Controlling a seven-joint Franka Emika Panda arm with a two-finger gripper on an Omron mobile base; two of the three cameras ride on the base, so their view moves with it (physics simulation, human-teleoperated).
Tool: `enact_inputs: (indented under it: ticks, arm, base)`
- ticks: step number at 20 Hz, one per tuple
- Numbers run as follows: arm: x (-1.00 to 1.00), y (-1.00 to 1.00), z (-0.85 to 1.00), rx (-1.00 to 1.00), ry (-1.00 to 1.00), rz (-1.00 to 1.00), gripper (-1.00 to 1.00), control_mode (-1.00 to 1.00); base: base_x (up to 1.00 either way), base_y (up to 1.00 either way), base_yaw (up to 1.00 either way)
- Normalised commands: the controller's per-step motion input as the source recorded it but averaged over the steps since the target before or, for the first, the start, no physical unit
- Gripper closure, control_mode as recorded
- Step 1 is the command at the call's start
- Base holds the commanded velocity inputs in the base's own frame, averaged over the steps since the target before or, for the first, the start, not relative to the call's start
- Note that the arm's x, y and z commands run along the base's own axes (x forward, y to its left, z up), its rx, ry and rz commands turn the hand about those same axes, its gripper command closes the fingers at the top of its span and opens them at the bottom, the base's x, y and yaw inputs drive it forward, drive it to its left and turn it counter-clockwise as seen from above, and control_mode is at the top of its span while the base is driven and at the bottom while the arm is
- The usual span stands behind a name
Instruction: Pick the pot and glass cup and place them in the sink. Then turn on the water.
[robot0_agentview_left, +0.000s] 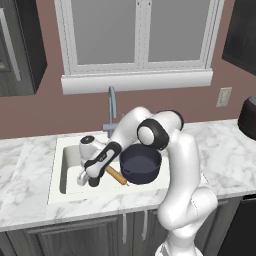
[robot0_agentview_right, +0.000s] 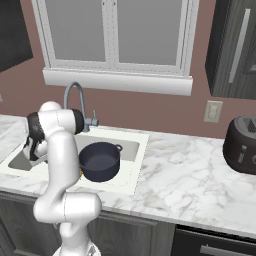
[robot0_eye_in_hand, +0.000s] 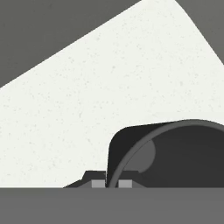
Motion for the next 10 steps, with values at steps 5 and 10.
enact_inputs:
  ticks: [5,10]
  arm:
    - [0.21,0.06,-0.21,0.00,0.00,0.00,1.00,-1.00]
    - [0.19,0.08,-0.14,0.00,0.00,0.00,1.00,-1.00]
  base:
    - [0.00,0.00,0.00]
    - [0.00,0.00,0.00]
